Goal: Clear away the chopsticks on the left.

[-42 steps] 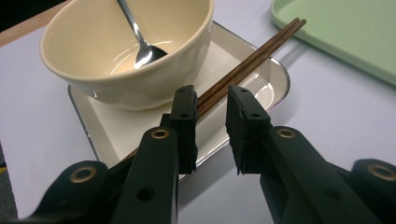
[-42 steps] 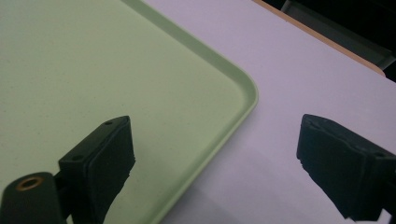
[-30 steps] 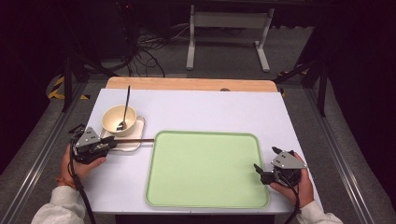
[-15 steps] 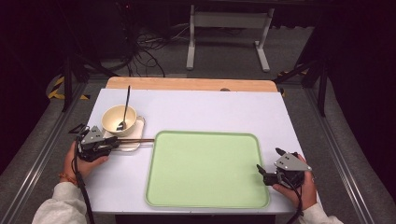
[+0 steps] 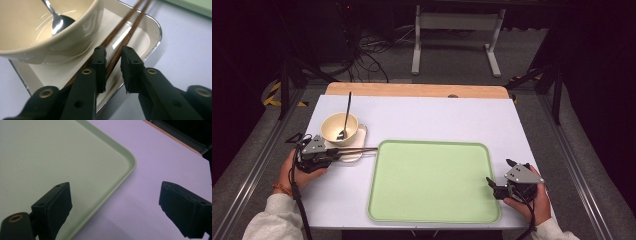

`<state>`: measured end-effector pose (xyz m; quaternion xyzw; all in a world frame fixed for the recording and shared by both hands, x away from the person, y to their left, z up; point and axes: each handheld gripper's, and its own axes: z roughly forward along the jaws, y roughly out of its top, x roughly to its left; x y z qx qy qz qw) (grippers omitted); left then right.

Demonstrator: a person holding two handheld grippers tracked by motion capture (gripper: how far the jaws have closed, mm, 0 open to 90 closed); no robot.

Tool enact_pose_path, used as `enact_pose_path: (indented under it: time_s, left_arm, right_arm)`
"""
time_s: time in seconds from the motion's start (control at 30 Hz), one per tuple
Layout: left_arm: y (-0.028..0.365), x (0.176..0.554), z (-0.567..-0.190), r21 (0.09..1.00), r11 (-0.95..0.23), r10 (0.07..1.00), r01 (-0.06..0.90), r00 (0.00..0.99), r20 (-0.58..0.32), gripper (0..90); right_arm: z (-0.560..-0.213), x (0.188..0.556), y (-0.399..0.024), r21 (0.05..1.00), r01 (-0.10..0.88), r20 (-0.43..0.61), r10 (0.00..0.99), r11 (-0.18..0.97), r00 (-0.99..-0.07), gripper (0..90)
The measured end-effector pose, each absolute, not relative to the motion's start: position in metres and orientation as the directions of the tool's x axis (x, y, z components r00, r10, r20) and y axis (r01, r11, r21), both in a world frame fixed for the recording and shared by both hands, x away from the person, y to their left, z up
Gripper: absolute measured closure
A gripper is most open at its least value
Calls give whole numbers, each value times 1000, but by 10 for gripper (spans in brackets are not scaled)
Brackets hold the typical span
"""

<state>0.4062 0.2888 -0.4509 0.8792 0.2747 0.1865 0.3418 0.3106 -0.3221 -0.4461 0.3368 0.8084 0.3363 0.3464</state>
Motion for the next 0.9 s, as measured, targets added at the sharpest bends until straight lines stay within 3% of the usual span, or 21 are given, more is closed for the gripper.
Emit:
enact_pose_path:
  time_s: [0.27,0.5,0.67,0.9]
  left_arm:
    - [284,408,-449,682,-651,569,334,809,146,808]
    - [280,411,-451,652,-671,586,354,792,173,787]
    - [280,411,-451,647,-672,586,361,793,166,843]
    - [278,407,-447,646,-664,594,375,790,152,846]
  right_arm:
    - [-448,309,-324,768,330,-333,782,549,-526,117]
    - [-448,308,-326,768,337,-328,786,545,-524,117]
    - [-448,309,-325,766,338,-328,785,546,-525,117]
    - [-449,311,-325,763,343,-327,784,548,-527,117]
